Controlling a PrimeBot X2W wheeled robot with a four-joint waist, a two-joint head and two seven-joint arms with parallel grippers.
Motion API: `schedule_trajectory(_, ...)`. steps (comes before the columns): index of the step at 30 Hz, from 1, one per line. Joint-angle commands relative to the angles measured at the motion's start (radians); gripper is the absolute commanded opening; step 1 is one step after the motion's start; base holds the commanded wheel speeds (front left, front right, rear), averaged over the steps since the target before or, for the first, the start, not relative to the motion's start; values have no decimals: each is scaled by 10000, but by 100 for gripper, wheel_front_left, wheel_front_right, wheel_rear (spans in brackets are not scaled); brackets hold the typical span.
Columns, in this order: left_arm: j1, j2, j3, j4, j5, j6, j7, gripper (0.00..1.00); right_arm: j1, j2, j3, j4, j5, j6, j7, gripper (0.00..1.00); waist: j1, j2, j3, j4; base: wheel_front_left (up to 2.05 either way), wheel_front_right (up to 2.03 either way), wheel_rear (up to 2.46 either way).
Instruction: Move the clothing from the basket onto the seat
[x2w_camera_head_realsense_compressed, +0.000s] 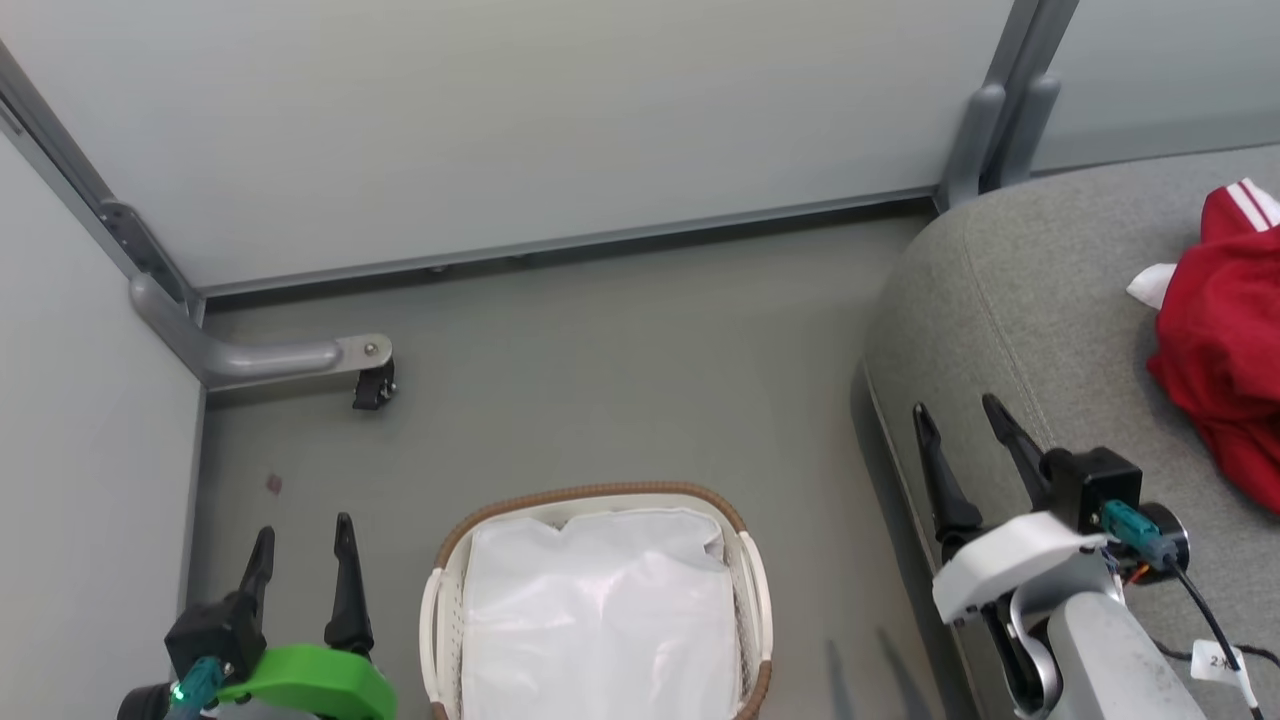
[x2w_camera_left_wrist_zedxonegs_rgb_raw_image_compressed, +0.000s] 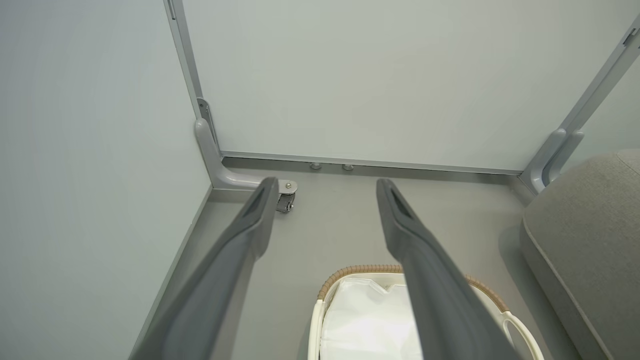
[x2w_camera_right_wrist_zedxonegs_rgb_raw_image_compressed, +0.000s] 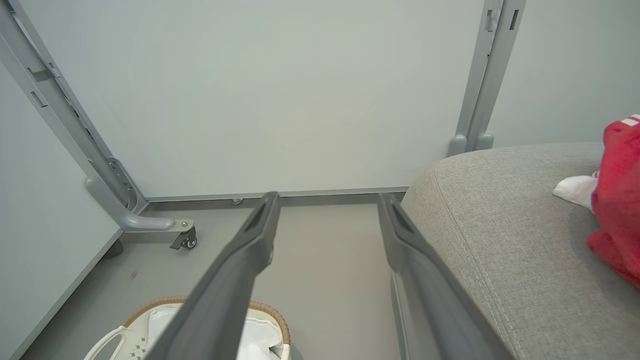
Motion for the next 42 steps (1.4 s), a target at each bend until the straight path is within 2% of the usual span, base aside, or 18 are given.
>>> schedule_trajectory(1, 247, 7, 49, -98, -47, 48, 7, 100, 256, -48, 0, 32, 53, -14, -9, 100, 1, 0, -402, 86, 0, 0, 0)
schedule_trajectory(8, 736, 9, 103, -54, -484, -102, 8, 100, 842, -46, -41, 106, 42, -14, -9, 100, 1, 0, -658, 85, 0, 0, 0)
schedule_trajectory(9, 609, -8, 94, -23, -443, -85, 4, 0, 751, 4, -20, 119, 33, 0, 1, 0, 1, 0, -631, 76, 0, 0, 0)
schedule_trajectory(13, 631, -63, 122, 289, -575, -89, 70, 0, 936, 60, -57, 401, 176, 0, 75, 0, 1, 0, -638, 75, 0, 0, 0)
schedule_trajectory(42, 217, -32, 405, -343, -5288, -194, 1369, 0, 1125, 25, -623, -377, 5189, -3, 1371, 0, 1, 0, -677, 43, 0, 0, 0)
